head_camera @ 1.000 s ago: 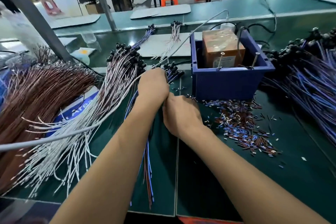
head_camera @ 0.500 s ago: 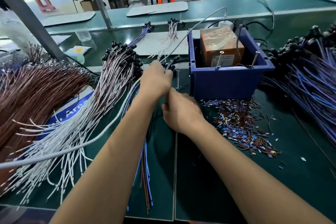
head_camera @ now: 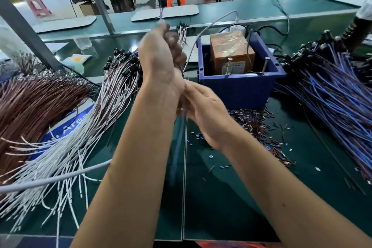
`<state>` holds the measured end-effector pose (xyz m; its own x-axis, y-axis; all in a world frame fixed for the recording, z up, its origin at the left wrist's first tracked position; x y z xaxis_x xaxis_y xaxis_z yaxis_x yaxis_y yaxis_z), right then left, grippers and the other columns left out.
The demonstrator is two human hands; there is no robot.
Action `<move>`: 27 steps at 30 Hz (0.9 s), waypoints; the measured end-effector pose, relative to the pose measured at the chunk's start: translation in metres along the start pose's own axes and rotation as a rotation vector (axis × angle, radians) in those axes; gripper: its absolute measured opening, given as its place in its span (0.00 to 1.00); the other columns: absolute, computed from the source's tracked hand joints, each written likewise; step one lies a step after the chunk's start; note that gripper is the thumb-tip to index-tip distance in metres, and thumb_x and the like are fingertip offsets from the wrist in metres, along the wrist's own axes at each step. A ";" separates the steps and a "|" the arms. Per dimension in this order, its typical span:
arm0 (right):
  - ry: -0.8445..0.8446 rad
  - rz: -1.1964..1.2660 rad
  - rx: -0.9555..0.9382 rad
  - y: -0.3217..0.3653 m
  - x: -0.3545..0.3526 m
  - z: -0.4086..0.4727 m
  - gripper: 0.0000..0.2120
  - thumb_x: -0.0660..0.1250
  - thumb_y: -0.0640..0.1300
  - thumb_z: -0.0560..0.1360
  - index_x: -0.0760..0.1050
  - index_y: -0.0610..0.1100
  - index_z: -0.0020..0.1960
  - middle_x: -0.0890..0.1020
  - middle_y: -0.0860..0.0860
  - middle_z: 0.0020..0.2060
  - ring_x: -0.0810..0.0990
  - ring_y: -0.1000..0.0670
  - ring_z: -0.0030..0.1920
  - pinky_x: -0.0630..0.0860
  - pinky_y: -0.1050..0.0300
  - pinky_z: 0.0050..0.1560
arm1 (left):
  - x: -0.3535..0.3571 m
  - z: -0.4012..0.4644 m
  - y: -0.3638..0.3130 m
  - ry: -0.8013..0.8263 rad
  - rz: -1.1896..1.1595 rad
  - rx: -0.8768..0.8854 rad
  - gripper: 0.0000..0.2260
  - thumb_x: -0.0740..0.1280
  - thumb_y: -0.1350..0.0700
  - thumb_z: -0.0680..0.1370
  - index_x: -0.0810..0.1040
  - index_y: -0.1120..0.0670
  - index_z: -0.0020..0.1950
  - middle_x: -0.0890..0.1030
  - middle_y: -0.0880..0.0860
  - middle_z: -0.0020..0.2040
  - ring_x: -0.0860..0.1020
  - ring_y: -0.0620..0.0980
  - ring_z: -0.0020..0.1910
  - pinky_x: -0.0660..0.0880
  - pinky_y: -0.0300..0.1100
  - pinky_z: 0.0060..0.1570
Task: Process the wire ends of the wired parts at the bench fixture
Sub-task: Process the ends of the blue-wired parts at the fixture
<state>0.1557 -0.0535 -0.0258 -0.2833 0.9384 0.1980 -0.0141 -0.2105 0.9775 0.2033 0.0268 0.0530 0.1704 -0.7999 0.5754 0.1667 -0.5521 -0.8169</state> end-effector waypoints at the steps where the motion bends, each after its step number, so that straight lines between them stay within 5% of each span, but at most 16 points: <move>1: 0.008 0.080 -0.011 0.006 -0.007 -0.002 0.19 0.54 0.44 0.88 0.77 0.30 0.57 0.81 0.42 0.42 0.81 0.48 0.40 0.82 0.48 0.50 | 0.005 0.000 -0.004 0.021 -0.047 -0.001 0.11 0.58 0.57 0.86 0.71 0.54 0.44 0.67 0.47 0.28 0.60 0.44 0.25 0.57 0.38 0.27; 6: 0.013 -0.136 -0.090 0.024 -0.068 -0.014 0.14 0.59 0.41 0.87 0.80 0.39 0.49 0.75 0.46 0.30 0.69 0.49 0.28 0.74 0.60 0.32 | 0.002 0.003 -0.010 -0.040 -0.107 0.057 0.14 0.55 0.53 0.88 0.72 0.55 0.45 0.66 0.47 0.27 0.60 0.44 0.24 0.58 0.38 0.24; 10: -0.129 -0.693 -0.230 0.030 -0.123 -0.024 0.07 0.69 0.42 0.82 0.82 0.44 0.46 0.82 0.52 0.30 0.76 0.58 0.28 0.73 0.65 0.33 | -0.013 -0.014 0.020 -0.170 0.186 0.246 0.12 0.56 0.55 0.87 0.73 0.56 0.47 0.69 0.47 0.31 0.64 0.44 0.28 0.60 0.41 0.27; 14: -0.245 -1.074 -0.359 0.026 -0.154 -0.033 0.04 0.75 0.45 0.78 0.84 0.45 0.46 0.83 0.58 0.33 0.80 0.59 0.35 0.76 0.60 0.42 | -0.004 -0.050 0.066 -0.054 0.635 0.616 0.12 0.61 0.59 0.85 0.75 0.57 0.41 0.74 0.48 0.34 0.70 0.44 0.31 0.67 0.41 0.33; 16: -0.251 -1.078 -0.412 0.021 -0.157 -0.036 0.04 0.75 0.44 0.78 0.85 0.43 0.48 0.84 0.56 0.36 0.82 0.57 0.38 0.79 0.54 0.45 | 0.004 -0.065 0.088 0.150 0.938 0.774 0.11 0.63 0.60 0.84 0.73 0.59 0.41 0.75 0.51 0.34 0.72 0.51 0.32 0.69 0.50 0.33; 19: -0.242 -1.002 -0.507 0.019 -0.155 -0.040 0.03 0.72 0.41 0.79 0.84 0.44 0.46 0.82 0.61 0.38 0.80 0.63 0.40 0.74 0.62 0.43 | 0.017 -0.076 0.108 0.412 1.156 0.858 0.08 0.62 0.57 0.84 0.77 0.58 0.48 0.78 0.51 0.45 0.76 0.56 0.39 0.73 0.53 0.35; 23: -0.255 -0.941 -0.513 0.018 -0.155 -0.043 0.04 0.73 0.37 0.78 0.83 0.44 0.46 0.84 0.57 0.39 0.80 0.62 0.41 0.73 0.65 0.44 | 0.014 -0.077 0.120 0.498 1.201 0.757 0.11 0.61 0.55 0.85 0.79 0.57 0.62 0.83 0.53 0.53 0.81 0.59 0.49 0.77 0.55 0.43; 27: -0.390 -0.902 -0.498 0.025 -0.174 -0.051 0.06 0.78 0.45 0.75 0.84 0.43 0.43 0.85 0.55 0.36 0.82 0.58 0.36 0.74 0.67 0.41 | 0.001 -0.069 0.119 0.480 1.241 0.733 0.08 0.64 0.56 0.84 0.80 0.58 0.51 0.81 0.53 0.44 0.79 0.60 0.43 0.74 0.55 0.40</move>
<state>0.1560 -0.2361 -0.0398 0.3467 0.8068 -0.4784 -0.4736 0.5909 0.6532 0.1561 -0.0564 -0.0466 0.2626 -0.7348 -0.6254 0.6158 0.6266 -0.4777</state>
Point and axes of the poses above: each hand's wrist, its own z-axis towards the middle knuckle, its own x-axis out of the palm, y = z × x, the point moved 4 cm from there along z, towards the middle knuckle
